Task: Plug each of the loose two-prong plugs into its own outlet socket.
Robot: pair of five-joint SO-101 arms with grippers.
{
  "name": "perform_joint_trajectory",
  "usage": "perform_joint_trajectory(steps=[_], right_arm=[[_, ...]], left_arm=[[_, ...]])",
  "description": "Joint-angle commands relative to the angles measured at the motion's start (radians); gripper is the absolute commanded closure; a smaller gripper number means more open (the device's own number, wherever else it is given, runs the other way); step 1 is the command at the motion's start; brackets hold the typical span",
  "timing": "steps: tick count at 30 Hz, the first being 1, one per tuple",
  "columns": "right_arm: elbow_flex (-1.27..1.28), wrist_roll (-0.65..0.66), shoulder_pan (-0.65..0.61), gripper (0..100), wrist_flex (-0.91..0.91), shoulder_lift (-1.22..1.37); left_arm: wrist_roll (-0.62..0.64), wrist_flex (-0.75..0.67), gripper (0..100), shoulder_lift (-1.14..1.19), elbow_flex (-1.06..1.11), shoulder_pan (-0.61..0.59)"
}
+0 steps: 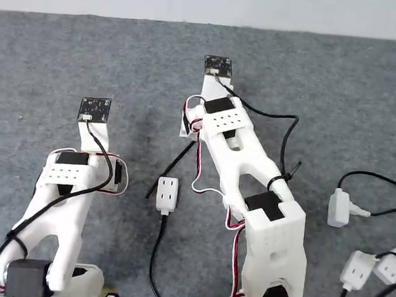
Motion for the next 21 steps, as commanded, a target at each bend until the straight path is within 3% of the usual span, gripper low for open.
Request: perform_joint_trajectory(steps=[1, 4, 11, 15, 19, 21], right_arm=[[-0.060, -0.086, -0.012, 81.9, -0.051, 0.007], [-0.060, -0.146, -0.021, 81.9, -0.062, 0.030], [-0.133, -0.150, -0.021, 82.2, -0.061, 0.107], [-0.278, -0.150, -0.019, 84.7, 0.058, 0.191], [-0.485, -0.149, -0.002, 99.4, 0.200, 0.314], [-0.594, -0.149, 0.002, 98.0, 0.286, 0.378]], left_arm=[[-0.005, -0.018, 93, 0.002, -0.044, -0.005], [-0.005, -0.018, 93, 0.002, -0.044, -0.005], [-0.005, -0.018, 93, 0.002, -0.042, -0.003], [-0.005, -0.018, 93, 0.002, -0.041, -0.003], [-0.005, -0.018, 93, 0.003, -0.041, -0.003], [-0.005, -0.017, 93, 0.003, -0.039, -0.003]])
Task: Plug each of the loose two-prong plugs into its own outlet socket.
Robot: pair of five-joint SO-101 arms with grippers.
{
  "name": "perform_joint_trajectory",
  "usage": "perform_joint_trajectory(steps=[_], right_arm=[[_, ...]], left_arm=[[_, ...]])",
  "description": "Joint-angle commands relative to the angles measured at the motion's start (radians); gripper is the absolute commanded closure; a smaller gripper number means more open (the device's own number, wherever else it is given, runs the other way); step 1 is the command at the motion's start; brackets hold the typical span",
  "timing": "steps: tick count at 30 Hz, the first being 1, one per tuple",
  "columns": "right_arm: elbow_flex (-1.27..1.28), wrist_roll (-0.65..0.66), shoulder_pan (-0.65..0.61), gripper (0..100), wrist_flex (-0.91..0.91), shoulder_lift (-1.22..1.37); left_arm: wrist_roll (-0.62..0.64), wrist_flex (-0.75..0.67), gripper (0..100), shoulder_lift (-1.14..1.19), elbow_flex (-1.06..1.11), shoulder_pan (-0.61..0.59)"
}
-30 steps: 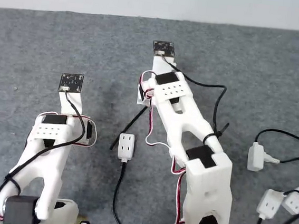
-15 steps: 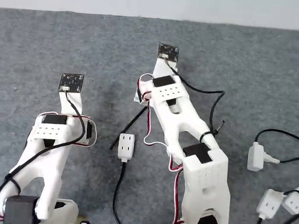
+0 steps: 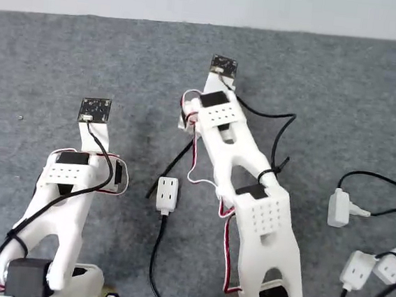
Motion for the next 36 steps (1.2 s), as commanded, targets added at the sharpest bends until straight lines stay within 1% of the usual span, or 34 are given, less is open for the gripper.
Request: perform_joint_trajectory(steps=[1, 7, 12, 14, 16, 23, 29, 33, 36], right_arm=[[-0.235, -0.006, -0.004, 98.2, 0.128, 0.091], [-0.548, -0.006, -0.008, 99.1, 0.360, 0.236], [-0.850, -0.003, -0.013, 99.1, 0.568, 0.268], [-0.964, 0.032, -0.030, 99.1, 0.611, 0.269], [-0.991, 0.091, -0.045, 99.1, 0.611, 0.259], [-0.928, 0.097, -0.045, 99.1, 0.613, 0.159], [-0.605, 0.121, -0.048, 99.1, 0.610, -0.122], [-0.419, 0.130, -0.021, 99.1, 0.607, -0.294], [-0.293, 0.212, 0.016, 99.1, 0.608, -0.397]], left_arm=[[-0.005, -0.017, 93, -0.003, -0.039, -0.003], [-0.005, -0.017, 93, -0.003, -0.039, -0.003], [-0.005, -0.017, 93, -0.003, -0.039, -0.003], [-0.005, -0.017, 93, -0.003, -0.039, -0.003], [-0.005, -0.017, 93, -0.003, -0.039, -0.003], [-0.005, -0.017, 93, -0.003, -0.039, -0.003], [-0.005, -0.017, 93, -0.003, -0.039, -0.003], [-0.005, -0.017, 93, -0.003, -0.039, -0.003], [-0.005, -0.017, 93, -0.003, -0.039, -0.003]])
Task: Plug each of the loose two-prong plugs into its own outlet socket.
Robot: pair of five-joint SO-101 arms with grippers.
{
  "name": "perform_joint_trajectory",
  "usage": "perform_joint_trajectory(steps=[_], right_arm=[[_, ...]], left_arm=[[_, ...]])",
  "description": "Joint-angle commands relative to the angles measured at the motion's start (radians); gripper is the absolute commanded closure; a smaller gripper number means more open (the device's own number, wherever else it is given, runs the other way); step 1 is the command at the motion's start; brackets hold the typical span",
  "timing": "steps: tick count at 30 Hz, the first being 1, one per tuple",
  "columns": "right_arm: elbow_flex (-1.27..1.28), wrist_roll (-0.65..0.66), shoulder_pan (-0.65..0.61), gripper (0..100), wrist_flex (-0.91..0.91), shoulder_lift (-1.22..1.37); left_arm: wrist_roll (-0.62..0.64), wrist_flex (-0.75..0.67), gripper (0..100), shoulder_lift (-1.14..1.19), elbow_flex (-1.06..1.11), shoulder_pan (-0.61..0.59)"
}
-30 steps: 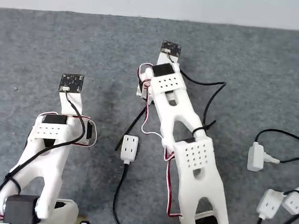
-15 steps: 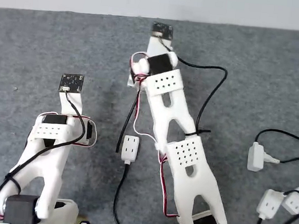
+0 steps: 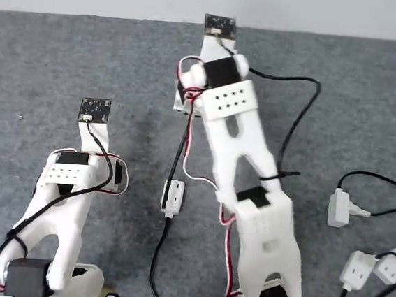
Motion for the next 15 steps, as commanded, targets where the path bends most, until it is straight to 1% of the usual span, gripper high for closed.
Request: perform_joint_trajectory(steps=[1, 4, 9, 12, 15], right_arm=[[0.127, 0.084, 0.053, 99.1, 0.042, -0.185], [0.321, 0.112, 0.085, 99.1, 0.041, -0.272], [0.589, 0.123, 0.096, 99.1, 0.035, -0.377], [0.721, 0.124, 0.127, 99.1, -0.030, -0.427], [0.872, 0.126, 0.153, 99.1, -0.139, -0.478]], left_arm=[[-0.005, -0.017, 93, -0.003, -0.039, -0.003], [-0.005, -0.018, 93, -0.003, -0.039, -0.005], [-0.005, -0.018, 93, -0.003, -0.039, -0.005], [-0.005, -0.018, 93, -0.003, -0.041, -0.008], [-0.005, -0.018, 93, -0.003, -0.041, -0.009]])
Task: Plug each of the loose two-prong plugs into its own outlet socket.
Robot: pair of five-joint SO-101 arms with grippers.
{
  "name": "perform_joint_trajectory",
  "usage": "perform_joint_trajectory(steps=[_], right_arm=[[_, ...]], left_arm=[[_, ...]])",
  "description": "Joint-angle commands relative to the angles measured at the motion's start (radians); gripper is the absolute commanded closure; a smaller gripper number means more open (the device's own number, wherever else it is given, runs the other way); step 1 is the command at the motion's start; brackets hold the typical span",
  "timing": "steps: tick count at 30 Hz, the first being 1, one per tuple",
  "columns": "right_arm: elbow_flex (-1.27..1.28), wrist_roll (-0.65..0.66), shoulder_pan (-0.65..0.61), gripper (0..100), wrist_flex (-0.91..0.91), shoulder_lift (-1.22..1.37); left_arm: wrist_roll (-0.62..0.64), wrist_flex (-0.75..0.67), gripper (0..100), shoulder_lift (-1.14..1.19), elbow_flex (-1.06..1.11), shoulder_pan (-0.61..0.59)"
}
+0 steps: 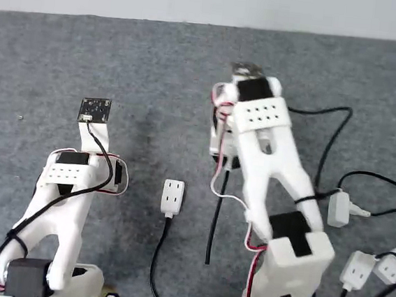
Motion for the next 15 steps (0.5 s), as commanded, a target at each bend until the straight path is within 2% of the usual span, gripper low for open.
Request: perform_joint_trajectory(steps=[1, 8, 15], right_arm=[[0.149, 0.009, 0.028, 99.1, -0.122, -0.113], [0.451, 0.052, 0.008, 99.1, -0.392, -0.179], [0.542, 0.044, 0.030, 99.1, -0.498, -0.179]], left_arm=[[-0.005, -0.018, 93, -0.003, -0.041, -0.009], [-0.005, -0.018, 93, -0.003, -0.041, -0.009], [-0.005, -0.018, 93, -0.003, -0.041, -0.009]])
